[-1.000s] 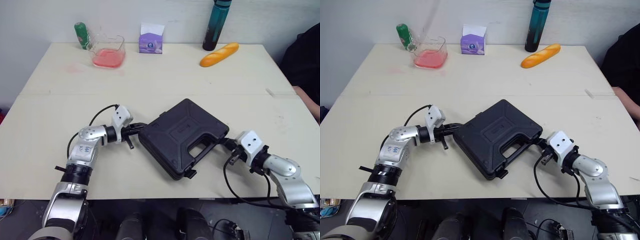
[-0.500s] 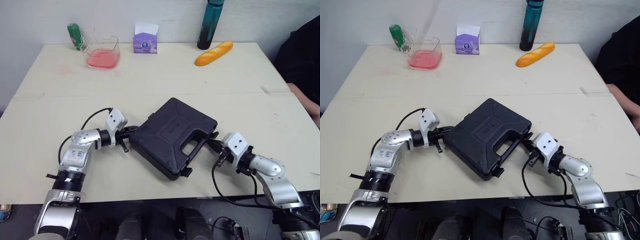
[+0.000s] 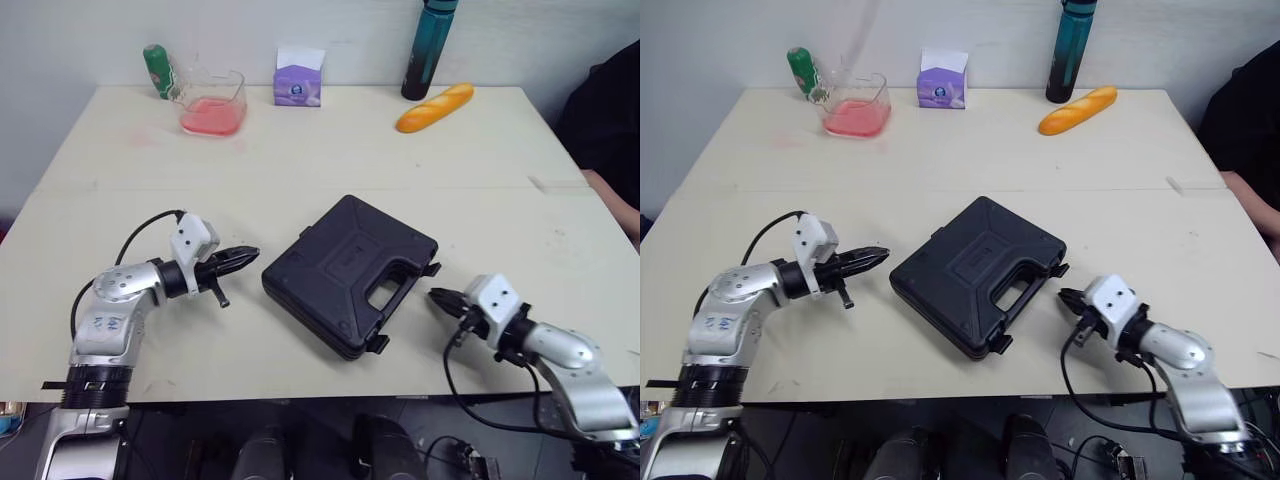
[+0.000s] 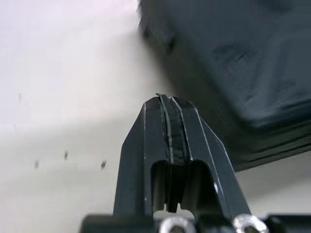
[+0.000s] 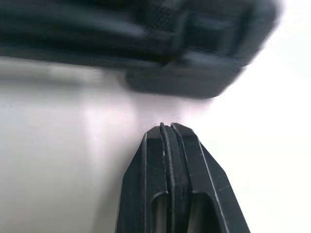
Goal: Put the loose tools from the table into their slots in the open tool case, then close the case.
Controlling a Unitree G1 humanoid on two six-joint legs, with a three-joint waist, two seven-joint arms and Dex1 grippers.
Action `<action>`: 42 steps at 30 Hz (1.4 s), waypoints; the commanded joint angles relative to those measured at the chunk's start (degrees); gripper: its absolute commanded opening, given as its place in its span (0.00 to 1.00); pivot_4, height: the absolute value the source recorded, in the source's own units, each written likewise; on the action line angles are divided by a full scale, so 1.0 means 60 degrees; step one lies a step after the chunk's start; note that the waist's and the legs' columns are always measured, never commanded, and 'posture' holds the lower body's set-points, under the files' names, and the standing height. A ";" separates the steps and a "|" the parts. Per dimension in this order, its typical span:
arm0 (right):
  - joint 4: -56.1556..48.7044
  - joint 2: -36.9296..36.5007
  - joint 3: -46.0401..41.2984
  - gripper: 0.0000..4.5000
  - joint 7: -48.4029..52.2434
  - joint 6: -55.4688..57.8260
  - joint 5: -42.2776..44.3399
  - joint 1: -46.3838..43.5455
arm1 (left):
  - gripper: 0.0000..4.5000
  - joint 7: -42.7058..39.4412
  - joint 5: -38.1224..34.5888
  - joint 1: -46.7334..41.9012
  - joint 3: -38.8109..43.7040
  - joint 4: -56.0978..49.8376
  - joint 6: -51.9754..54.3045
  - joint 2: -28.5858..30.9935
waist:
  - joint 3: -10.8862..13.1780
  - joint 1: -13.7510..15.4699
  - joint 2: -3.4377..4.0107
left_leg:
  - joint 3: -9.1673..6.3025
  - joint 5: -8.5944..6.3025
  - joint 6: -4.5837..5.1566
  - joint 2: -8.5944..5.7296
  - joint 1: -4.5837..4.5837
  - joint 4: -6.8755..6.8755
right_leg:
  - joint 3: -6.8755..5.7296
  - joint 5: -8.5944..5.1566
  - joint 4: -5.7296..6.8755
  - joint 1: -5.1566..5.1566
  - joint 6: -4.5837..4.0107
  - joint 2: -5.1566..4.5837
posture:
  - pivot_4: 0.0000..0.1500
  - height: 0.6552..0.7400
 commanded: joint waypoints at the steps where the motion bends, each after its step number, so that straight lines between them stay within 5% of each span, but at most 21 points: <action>1: -0.0564 -0.0004 -0.0838 0.02 0.0055 0.0139 0.0801 0.0319 | 0.00 -0.0362 -0.1116 -0.0119 0.0071 -0.1499 0.0577 0.0122 | 0.0000 0.0076 0.0000 | 0.0001 0.0000 0.0000 0.0000 0.0002 0.0000 | 0.0002 0.0000 0.0000 0.0001 0.0000 0.0000 | 1.00 1.00; 5: -0.0539 0.0241 -0.1308 0.02 0.0425 -0.0477 0.1473 0.0589 | 0.00 0.0256 -0.1747 -0.1162 -0.0510 -0.2146 0.1857 -0.0360 | 0.0000 0.0223 0.0001 | -0.0002 0.0002 0.0002 -0.0005 0.0010 0.0009 | 0.0007 0.0000 0.0008 0.0009 0.0001 0.0000 | 1.00 1.00; 12: -0.0677 0.0229 -0.1228 0.02 0.0248 0.0567 0.1791 0.0697 | 0.00 0.0445 -0.0747 -0.2827 -0.2239 -0.1387 0.2049 -0.1049 | -0.0003 0.0303 0.0011 | 0.0008 0.0002 0.0006 -0.0016 0.0008 0.0007 | 0.0012 0.0002 0.0002 0.0009 0.0004 0.0007 | 1.00 1.00; 18: -0.0633 0.0527 -0.1100 0.02 0.0077 0.0610 0.1768 0.0714 | 0.00 0.0761 0.0552 -0.4017 -0.3754 0.0351 0.1516 -0.2407 | -0.0002 0.0372 0.0010 | 0.0012 0.0006 0.0002 -0.0016 0.0007 0.0017 | 0.0016 0.0003 0.0004 0.0008 0.0004 0.0024 | 1.00 1.00; 32: -0.0152 0.1009 -0.0778 0.02 -0.0406 0.0199 0.1062 0.0947 | 0.00 0.0971 0.2347 -0.6517 -0.4570 0.5390 -0.0255 -0.4776 | -0.0002 0.0339 0.0011 | 0.0014 0.0006 0.0008 -0.0023 -0.0002 0.0007 | 0.0007 0.0005 -0.0010 0.0001 0.0009 0.0028 | 1.00 1.00; 42: -0.0014 0.1159 -0.0595 0.02 -0.0608 -0.0006 0.0838 0.0810 | 0.00 0.0708 0.3038 -0.6290 -0.4739 0.7896 -0.1966 -0.5734 | -0.0004 0.0361 0.0012 | 0.0007 0.0002 0.0019 -0.0016 0.0005 0.0016 | 0.0007 0.0005 -0.0047 0.0012 0.0009 0.0010 | 1.00 1.00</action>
